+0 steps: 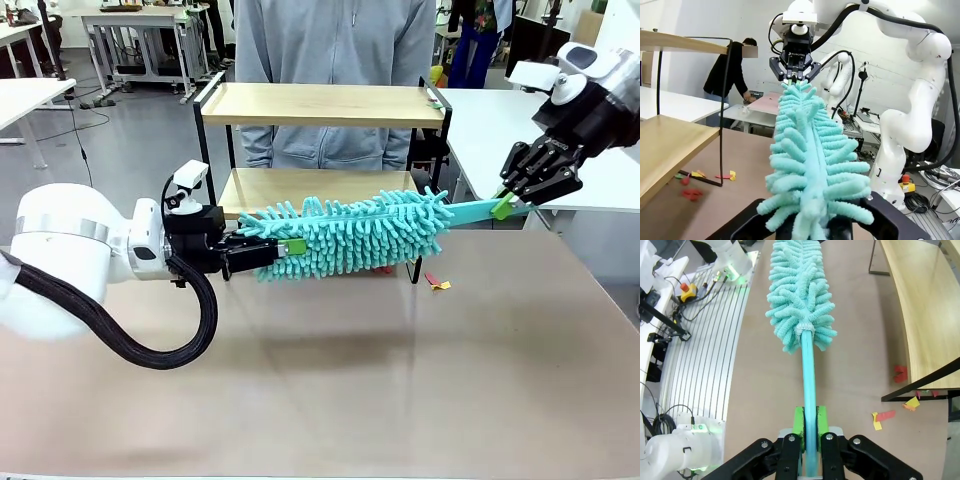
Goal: Clean the shelf.
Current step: Hand the Duster back to the human.
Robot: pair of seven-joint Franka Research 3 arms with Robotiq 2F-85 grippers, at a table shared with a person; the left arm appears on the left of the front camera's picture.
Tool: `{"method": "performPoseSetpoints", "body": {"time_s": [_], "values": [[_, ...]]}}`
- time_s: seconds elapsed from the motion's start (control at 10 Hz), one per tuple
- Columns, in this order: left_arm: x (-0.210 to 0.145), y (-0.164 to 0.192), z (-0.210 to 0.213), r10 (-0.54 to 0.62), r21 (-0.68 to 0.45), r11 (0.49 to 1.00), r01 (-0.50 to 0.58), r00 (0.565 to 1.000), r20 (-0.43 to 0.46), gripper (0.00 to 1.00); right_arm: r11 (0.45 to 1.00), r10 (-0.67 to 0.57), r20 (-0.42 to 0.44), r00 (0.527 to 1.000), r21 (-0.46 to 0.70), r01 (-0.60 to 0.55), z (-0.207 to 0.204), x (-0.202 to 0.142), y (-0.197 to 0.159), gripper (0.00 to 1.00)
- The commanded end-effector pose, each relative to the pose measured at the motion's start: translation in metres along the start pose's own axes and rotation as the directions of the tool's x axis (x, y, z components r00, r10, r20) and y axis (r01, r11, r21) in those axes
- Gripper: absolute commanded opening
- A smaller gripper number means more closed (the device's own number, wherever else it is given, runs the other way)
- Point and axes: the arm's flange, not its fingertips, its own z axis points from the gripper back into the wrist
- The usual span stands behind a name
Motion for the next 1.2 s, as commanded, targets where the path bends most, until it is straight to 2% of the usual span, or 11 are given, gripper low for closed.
{"method": "performPoseSetpoints", "body": {"time_s": [0.0,0.2,0.3,0.4,0.5,0.6,0.7,0.8,0.9,1.0,1.1], "values": [[0.000,0.001,-0.002,-0.018,-0.023,1.000,0.018,1.000,0.024,0.00,1.000,0.001,0.032,0.999,-0.012,0.000,-0.002,0.003,0.003,0.13],[0.000,-0.001,0.000,-0.026,-0.046,0.999,0.027,0.999,0.025,0.00,1.000,0.001,0.032,0.999,-0.012,0.000,-0.002,0.003,0.003,0.13],[0.002,-0.002,0.002,-0.040,-0.041,0.998,0.043,0.997,0.059,0.00,1.000,0.001,0.032,0.999,-0.012,0.000,-0.002,0.003,0.003,0.13],[0.000,0.000,0.000,0.000,-0.006,1.000,0.000,1.000,0.003,0.00,1.000,0.001,0.032,0.999,-0.012,0.000,-0.002,0.003,0.003,0.13],[0.000,0.000,0.000,0.000,-0.006,1.000,0.000,1.000,0.003,0.00,1.000,0.001,0.032,0.999,-0.012,0.000,-0.002,0.003,0.003,0.13],[0.000,0.000,0.000,0.000,-0.006,1.000,0.000,1.000,0.003,0.00,1.000,0.001,0.001,1.000,0.006,-0.001,-0.001,0.001,0.001,0.71],[0.000,0.000,0.000,0.000,-0.006,1.000,0.000,1.000,0.003,0.00,1.000,-0.010,0.011,1.000,-0.003,0.010,0.007,0.002,0.005,0.71],[0.000,0.000,0.000,0.000,-0.006,1.000,0.000,1.000,0.003,0.00,0.999,-0.022,0.050,0.998,-0.022,0.023,0.021,0.003,0.011,1.00],[0.000,0.000,0.000,0.000,-0.006,1.000,0.000,1.000,0.003,0.00,0.998,-0.038,0.103,0.994,-0.051,0.043,0.036,0.003,0.017,0.75],[0.000,0.000,0.000,0.000,-0.006,1.000,0.000,1.000,0.003,0.00,0.996,-0.045,0.150,0.988,-0.067,0.055,0.052,0.001,0.025,1.00],[0.000,0.000,0.000,0.000,-0.006,1.000,0.000,1.000,0.003,0.00,0.991,-0.062,0.202,0.977,-0.102,0.083,0.069,-0.002,0.034,1.00]]}}
